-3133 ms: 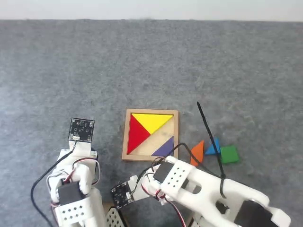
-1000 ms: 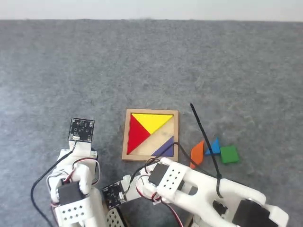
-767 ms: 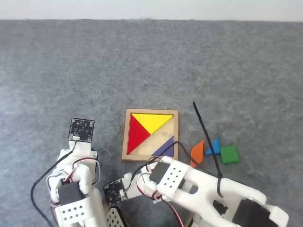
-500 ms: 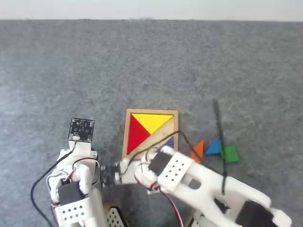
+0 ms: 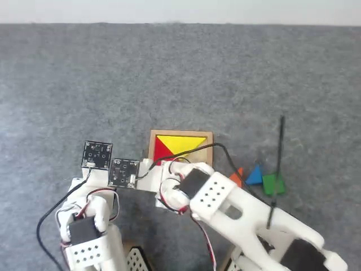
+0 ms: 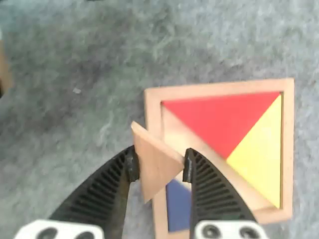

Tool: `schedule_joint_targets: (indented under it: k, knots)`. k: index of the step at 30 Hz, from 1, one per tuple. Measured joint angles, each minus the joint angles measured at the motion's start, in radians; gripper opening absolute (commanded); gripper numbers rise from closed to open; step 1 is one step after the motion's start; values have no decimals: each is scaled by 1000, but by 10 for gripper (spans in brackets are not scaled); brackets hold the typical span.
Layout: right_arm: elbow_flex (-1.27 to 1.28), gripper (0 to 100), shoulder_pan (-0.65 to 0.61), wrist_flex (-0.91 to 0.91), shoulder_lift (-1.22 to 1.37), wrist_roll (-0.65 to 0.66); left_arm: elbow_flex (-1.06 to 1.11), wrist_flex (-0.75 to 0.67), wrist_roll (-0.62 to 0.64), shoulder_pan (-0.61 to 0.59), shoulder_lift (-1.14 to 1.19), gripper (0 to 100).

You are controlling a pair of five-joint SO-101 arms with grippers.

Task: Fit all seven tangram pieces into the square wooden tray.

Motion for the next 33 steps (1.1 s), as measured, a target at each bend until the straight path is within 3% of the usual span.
schedule_joint_targets:
  k: [14,23,30,33]
  knots:
    - [-3,93,34,-86,138,32,0,0,0,0,0,87]
    - [-3,344,49,-109,138,49,0,0,0,0,0,87]
    - [-3,336,51,-101,138,66,0,0,0,0,0,87]
    - [-3,237,80,-101,138,66,0,0,0,0,0,87]
